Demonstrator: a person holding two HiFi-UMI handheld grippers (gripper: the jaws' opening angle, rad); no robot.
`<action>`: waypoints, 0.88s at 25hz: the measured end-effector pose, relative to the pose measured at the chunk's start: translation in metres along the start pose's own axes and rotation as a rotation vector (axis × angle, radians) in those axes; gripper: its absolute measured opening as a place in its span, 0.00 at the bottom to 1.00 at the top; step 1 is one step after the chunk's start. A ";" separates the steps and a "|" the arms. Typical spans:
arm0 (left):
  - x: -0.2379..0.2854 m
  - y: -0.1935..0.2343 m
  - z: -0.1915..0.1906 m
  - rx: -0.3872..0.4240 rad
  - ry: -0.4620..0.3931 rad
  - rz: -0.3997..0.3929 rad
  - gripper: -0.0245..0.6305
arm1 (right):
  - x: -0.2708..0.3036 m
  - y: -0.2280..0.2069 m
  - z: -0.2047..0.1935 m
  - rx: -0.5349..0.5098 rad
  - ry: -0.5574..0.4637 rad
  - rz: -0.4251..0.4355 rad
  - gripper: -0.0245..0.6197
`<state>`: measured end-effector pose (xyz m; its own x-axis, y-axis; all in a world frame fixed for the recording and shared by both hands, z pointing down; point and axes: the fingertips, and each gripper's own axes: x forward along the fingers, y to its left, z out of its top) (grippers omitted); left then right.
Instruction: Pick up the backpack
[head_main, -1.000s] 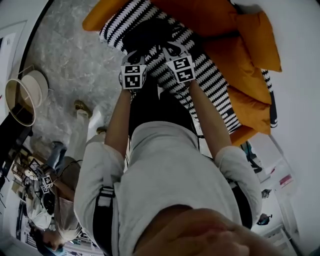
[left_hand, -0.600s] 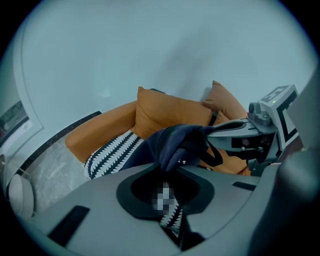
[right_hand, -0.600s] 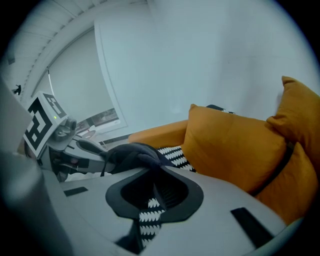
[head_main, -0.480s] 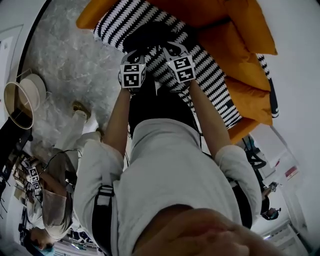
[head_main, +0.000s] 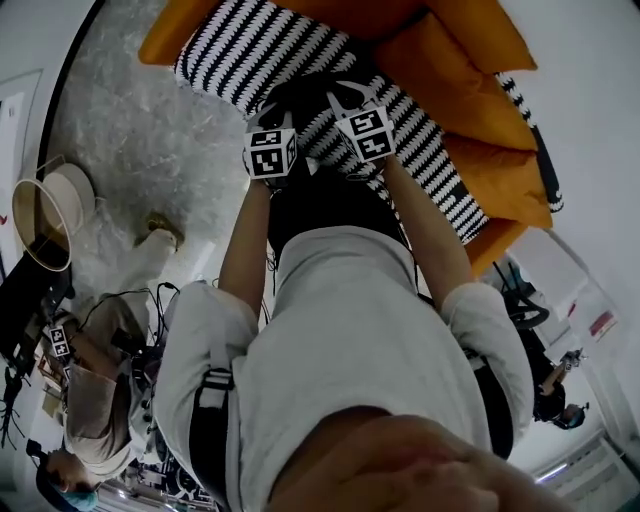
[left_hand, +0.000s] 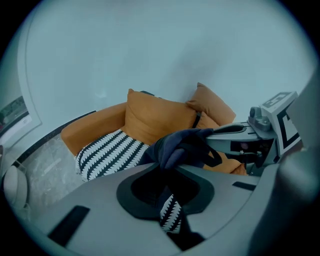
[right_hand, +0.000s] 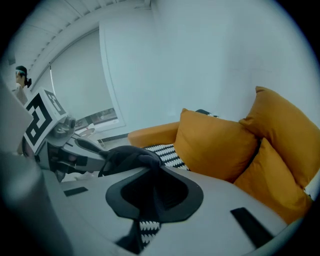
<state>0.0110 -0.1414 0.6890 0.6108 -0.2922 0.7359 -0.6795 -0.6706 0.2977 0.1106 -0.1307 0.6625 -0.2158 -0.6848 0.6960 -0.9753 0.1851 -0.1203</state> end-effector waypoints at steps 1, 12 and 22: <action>-0.001 -0.009 -0.003 -0.002 0.001 -0.008 0.11 | -0.009 -0.002 -0.006 -0.004 0.009 0.005 0.14; -0.041 -0.091 0.002 0.062 -0.083 0.002 0.11 | -0.114 -0.003 -0.029 0.026 -0.060 0.002 0.13; -0.083 -0.156 0.055 0.191 -0.245 0.058 0.11 | -0.195 -0.023 0.003 0.048 -0.244 0.007 0.13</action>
<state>0.0888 -0.0500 0.5483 0.6686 -0.4739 0.5730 -0.6416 -0.7572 0.1224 0.1748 -0.0036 0.5274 -0.2220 -0.8344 0.5044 -0.9735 0.1608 -0.1626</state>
